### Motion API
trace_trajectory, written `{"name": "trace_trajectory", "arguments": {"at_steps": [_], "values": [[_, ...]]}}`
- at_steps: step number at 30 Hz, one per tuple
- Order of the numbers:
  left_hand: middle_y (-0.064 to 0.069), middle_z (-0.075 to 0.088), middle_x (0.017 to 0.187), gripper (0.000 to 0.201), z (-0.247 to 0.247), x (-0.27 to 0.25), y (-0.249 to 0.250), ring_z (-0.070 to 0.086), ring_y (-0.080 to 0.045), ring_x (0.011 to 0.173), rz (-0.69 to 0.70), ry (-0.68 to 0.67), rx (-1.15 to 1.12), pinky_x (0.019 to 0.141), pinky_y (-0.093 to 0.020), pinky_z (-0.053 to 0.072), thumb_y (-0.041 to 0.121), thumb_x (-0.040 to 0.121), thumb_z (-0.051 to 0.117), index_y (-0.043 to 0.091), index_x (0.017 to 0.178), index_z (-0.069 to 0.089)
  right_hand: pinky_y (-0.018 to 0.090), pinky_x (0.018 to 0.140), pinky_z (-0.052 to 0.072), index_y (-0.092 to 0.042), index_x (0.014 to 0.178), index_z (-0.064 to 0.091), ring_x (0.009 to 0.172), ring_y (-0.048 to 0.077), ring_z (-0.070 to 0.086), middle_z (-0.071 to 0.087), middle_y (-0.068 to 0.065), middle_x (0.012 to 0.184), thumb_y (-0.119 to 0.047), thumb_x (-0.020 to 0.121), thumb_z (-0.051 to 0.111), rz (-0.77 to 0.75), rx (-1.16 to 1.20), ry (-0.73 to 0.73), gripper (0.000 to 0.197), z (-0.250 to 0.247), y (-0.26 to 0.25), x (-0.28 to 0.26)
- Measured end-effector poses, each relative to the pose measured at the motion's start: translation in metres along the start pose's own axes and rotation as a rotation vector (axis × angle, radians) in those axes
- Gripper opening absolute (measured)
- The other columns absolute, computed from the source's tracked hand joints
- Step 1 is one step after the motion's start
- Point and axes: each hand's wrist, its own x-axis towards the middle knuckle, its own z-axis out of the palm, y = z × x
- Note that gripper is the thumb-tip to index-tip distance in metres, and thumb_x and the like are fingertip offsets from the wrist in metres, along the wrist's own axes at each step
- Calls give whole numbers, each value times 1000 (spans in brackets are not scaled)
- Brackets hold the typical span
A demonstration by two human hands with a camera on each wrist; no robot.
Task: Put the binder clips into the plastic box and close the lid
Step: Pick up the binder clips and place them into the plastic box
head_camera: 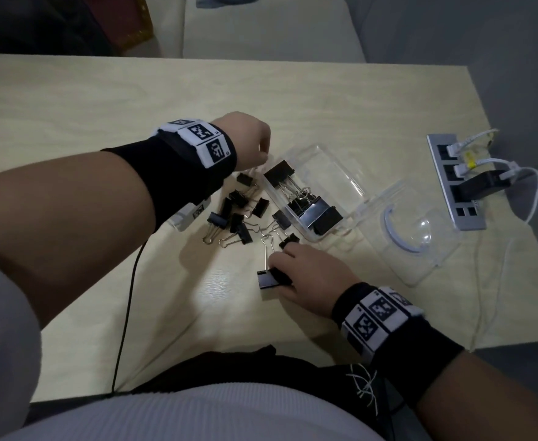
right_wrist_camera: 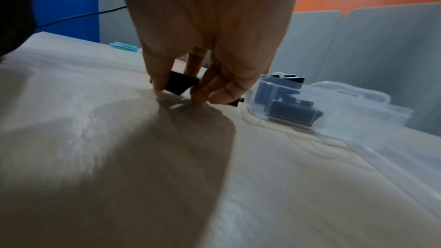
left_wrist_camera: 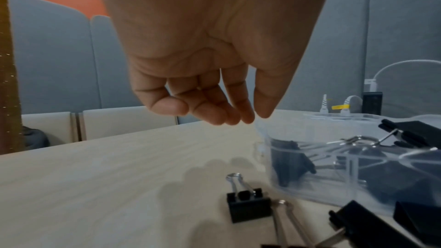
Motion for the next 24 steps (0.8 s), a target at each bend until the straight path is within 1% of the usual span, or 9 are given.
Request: {"name": "trace_trajectory", "arguments": {"at_steps": [4,7,10,13,16,18,19,21,24], "values": [[-3,69,104,23,-4,-1,-7,60,-26,97,-27,33,-23,84,-37,49,29,89,52,20,106,66,34,81,51,-25,110,60,95,18,59,62,-2,104,-31,87,65,23,174,242,24,-25,6,0],[1,67,99,25,-7,-4,-5,57,-21,91,11,50,-128,83,-32,46,32,93,51,22,109,67,31,83,46,-20,114,63,98,21,57,62,4,105,-21,86,65,34,196,441,28,-45,16,8],[7,67,92,26,-11,-10,3,61,-14,83,93,-41,-350,84,-28,47,34,96,49,26,113,66,36,86,50,-24,117,62,102,23,55,57,3,109,-16,86,63,131,152,408,32,-62,27,21],[6,73,90,26,-11,-12,8,66,-9,78,142,-133,-505,85,-27,49,42,94,52,28,107,69,43,88,52,-31,118,60,105,25,54,54,1,113,-13,85,59,203,96,353,37,-75,36,31],[9,68,68,12,-5,-6,9,61,1,64,151,-105,-431,80,-27,49,28,88,64,24,98,70,42,92,51,-32,117,61,109,26,54,54,1,117,-6,84,57,229,125,334,42,-81,40,38],[10,66,64,9,-3,-1,8,58,7,55,135,-35,-429,77,-27,50,21,87,66,22,96,68,35,96,47,-29,122,60,112,23,54,53,2,123,-8,86,57,236,181,332,42,-82,40,40],[9,66,66,10,-3,-1,9,59,6,55,132,-3,-479,77,-28,51,20,86,66,22,95,64,29,96,44,-27,124,59,113,20,54,51,2,126,-11,87,58,238,224,345,40,-83,39,41],[8,64,69,14,-5,-1,13,63,-10,66,159,75,-527,75,-29,51,17,85,66,21,98,61,22,91,37,-24,123,59,110,14,53,52,1,125,-19,89,62,253,305,395,35,-84,37,41],[7,60,76,19,-12,-2,24,55,-14,73,292,192,-338,74,-28,45,16,84,61,17,102,65,25,83,39,-21,116,55,103,13,53,55,-2,120,-23,90,62,337,380,485,26,-82,37,41]]}}
